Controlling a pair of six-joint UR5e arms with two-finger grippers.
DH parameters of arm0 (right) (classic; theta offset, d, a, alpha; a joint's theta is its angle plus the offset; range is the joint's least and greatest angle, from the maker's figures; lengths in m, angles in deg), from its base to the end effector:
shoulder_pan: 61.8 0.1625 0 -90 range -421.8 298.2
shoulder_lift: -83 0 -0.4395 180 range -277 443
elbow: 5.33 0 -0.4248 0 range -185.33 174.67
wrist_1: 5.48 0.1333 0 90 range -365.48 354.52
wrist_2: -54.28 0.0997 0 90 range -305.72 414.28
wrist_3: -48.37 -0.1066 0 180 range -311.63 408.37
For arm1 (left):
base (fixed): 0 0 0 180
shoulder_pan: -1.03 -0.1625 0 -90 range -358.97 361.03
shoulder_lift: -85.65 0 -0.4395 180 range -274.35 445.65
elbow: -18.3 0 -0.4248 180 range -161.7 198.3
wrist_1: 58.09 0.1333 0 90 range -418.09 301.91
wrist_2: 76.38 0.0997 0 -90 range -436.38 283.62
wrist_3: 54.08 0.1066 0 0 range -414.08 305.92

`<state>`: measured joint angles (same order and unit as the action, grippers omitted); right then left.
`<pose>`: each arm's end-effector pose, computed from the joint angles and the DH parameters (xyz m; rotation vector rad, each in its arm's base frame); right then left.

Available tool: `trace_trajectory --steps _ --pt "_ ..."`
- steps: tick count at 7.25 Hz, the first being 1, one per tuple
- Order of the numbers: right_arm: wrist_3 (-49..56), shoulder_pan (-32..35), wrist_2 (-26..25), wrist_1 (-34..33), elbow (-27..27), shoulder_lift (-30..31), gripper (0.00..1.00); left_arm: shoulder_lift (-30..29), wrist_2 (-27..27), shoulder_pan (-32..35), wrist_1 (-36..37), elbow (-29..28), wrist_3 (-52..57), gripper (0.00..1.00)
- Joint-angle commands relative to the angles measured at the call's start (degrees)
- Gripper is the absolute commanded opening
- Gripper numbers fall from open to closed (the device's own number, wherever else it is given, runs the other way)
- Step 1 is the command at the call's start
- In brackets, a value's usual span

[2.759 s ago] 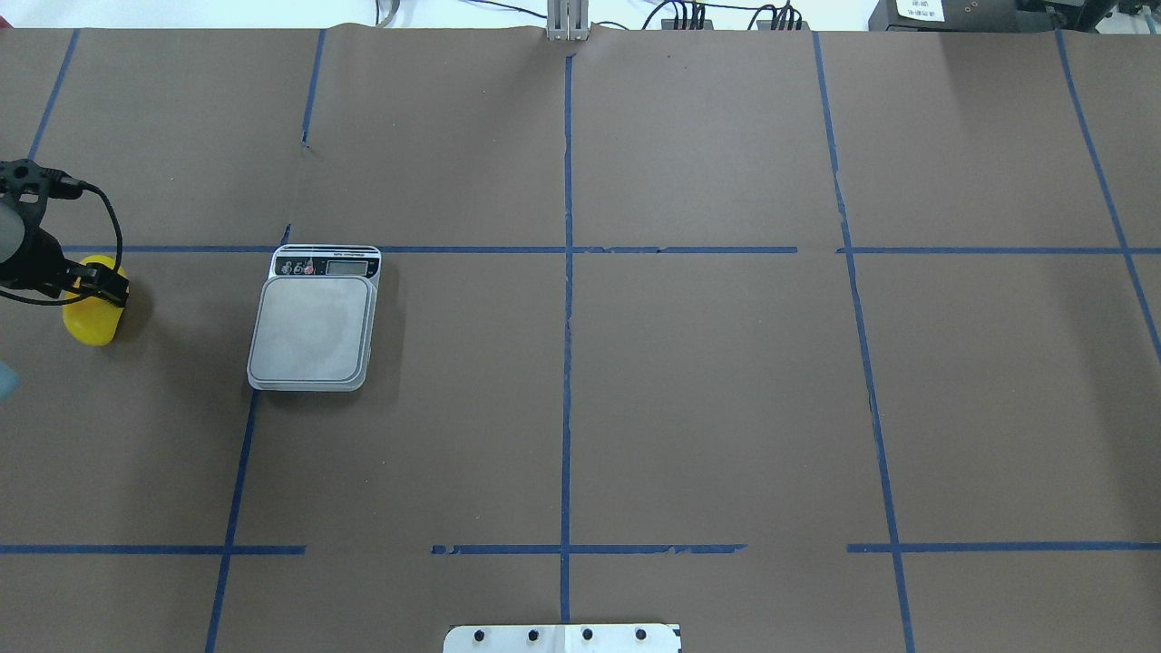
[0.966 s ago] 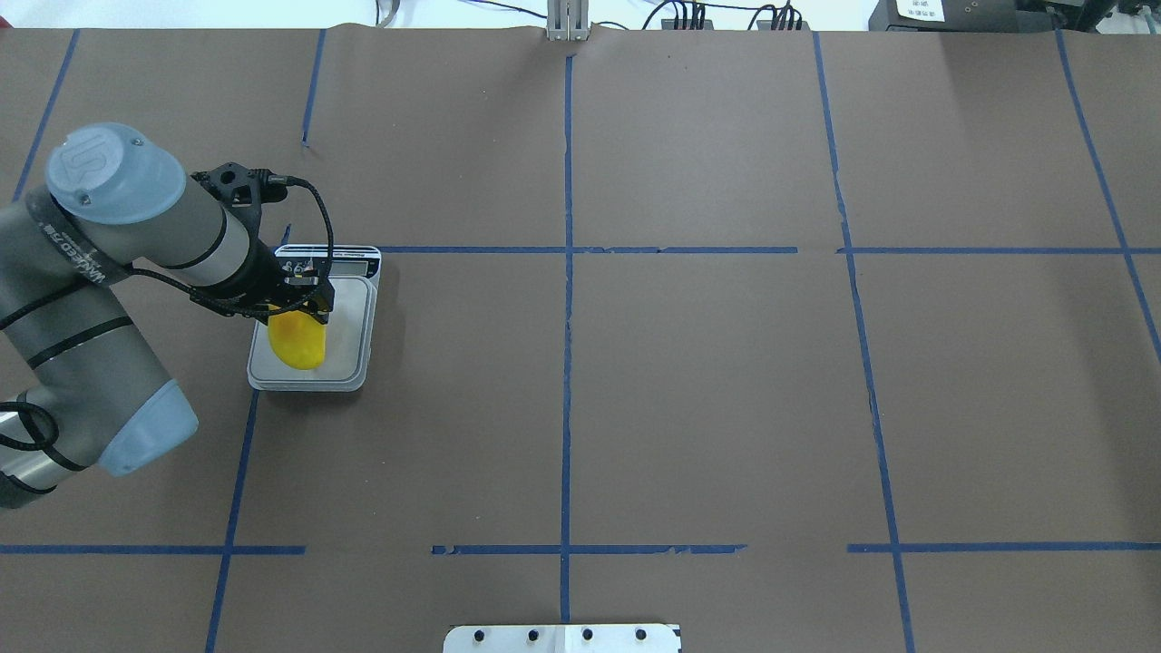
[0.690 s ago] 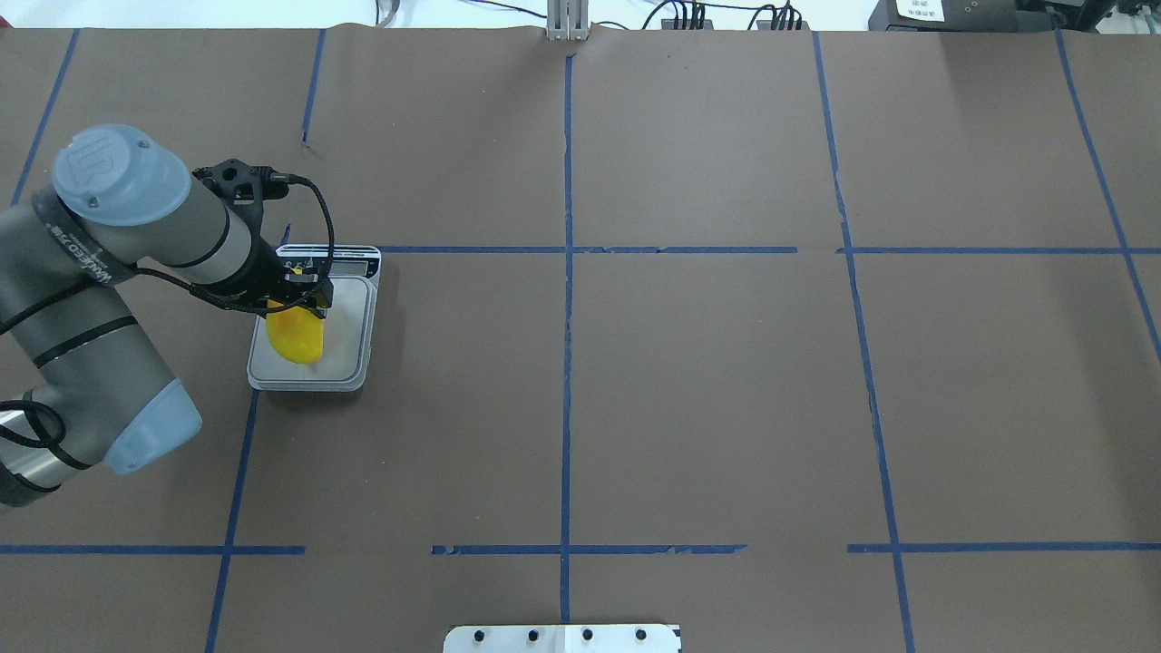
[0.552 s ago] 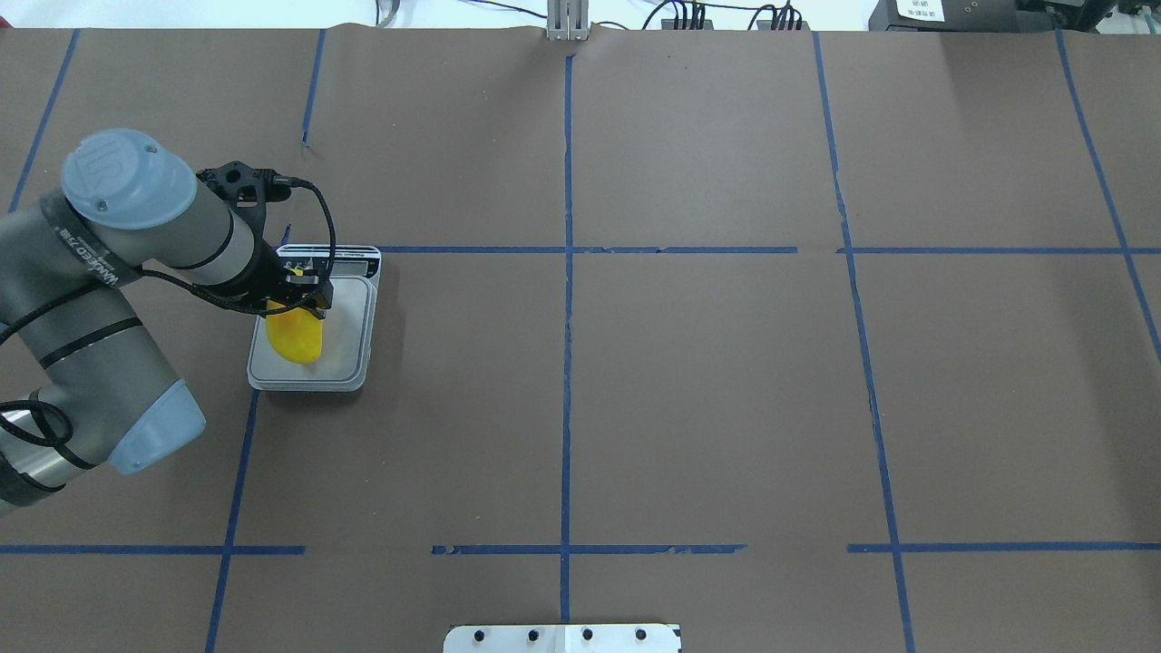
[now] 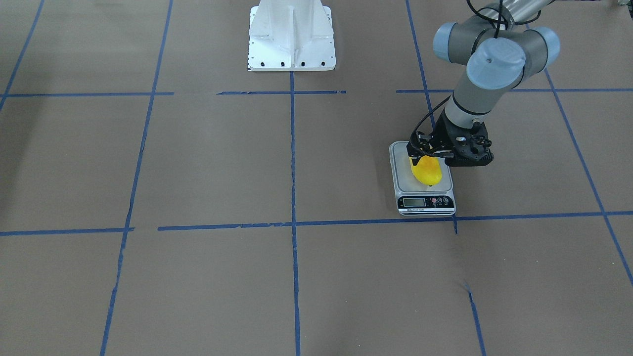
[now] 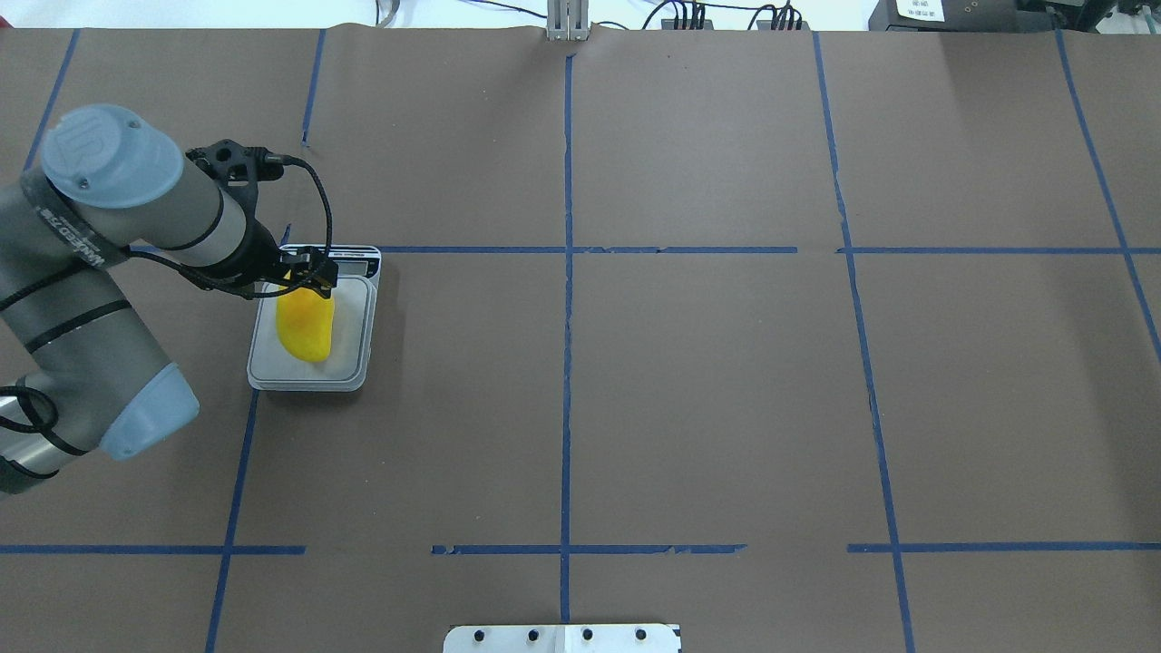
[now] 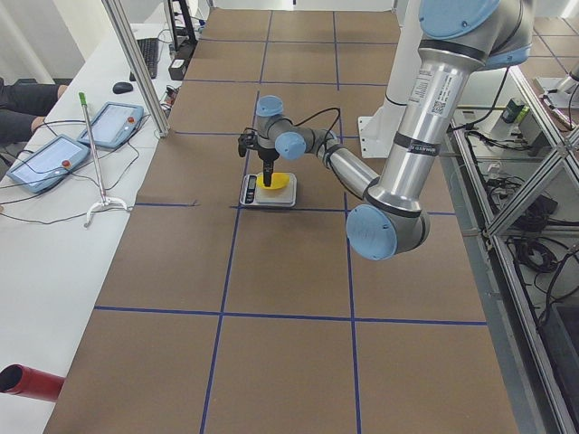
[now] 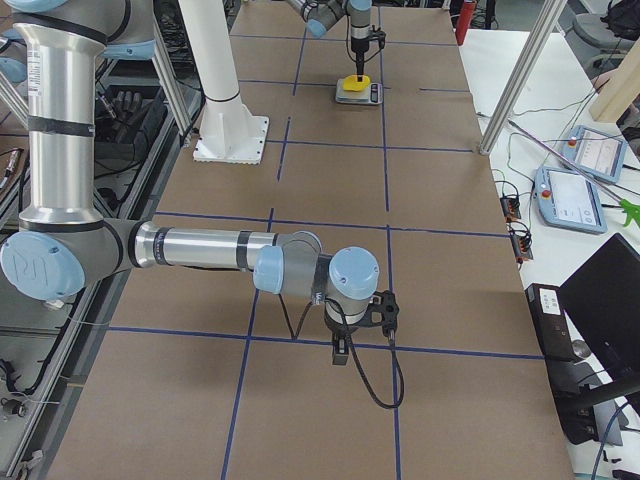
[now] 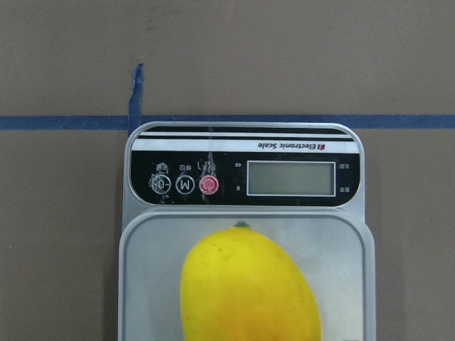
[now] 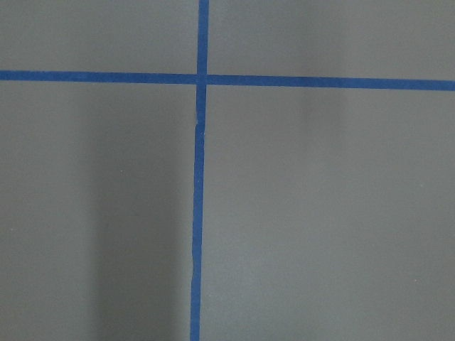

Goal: Weigh mango

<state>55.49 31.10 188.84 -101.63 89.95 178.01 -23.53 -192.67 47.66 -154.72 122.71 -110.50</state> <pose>0.0826 -0.4742 0.6841 -0.0292 -0.7825 -0.0299 0.3742 -0.5215 0.3512 0.1077 0.8097 -0.0540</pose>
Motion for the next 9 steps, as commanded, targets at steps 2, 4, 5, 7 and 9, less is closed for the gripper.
trace_trajectory --steps 2,4,5,7,9 --pt "0.0 0.0 0.0 0.0 0.0 0.0 1.0 6.6 -5.5 14.9 9.5 7.7 22.2 1.0" --pt "0.0 0.0 0.0 0.0 0.0 0.0 1.0 12.9 -13.6 33.8 9.4 0.8 51.1 1.0" --pt "0.0 0.0 0.0 0.0 0.0 0.1 1.0 15.0 -14.8 41.4 9.9 -3.2 60.5 1.0" --pt "0.0 0.0 0.0 0.0 0.0 0.0 1.0 16.4 -14.8 45.2 12.7 -4.7 61.9 1.0" --pt "0.0 0.0 0.0 0.0 0.0 0.0 1.0 20.0 -15.5 45.3 9.2 -4.7 62.1 1.0"
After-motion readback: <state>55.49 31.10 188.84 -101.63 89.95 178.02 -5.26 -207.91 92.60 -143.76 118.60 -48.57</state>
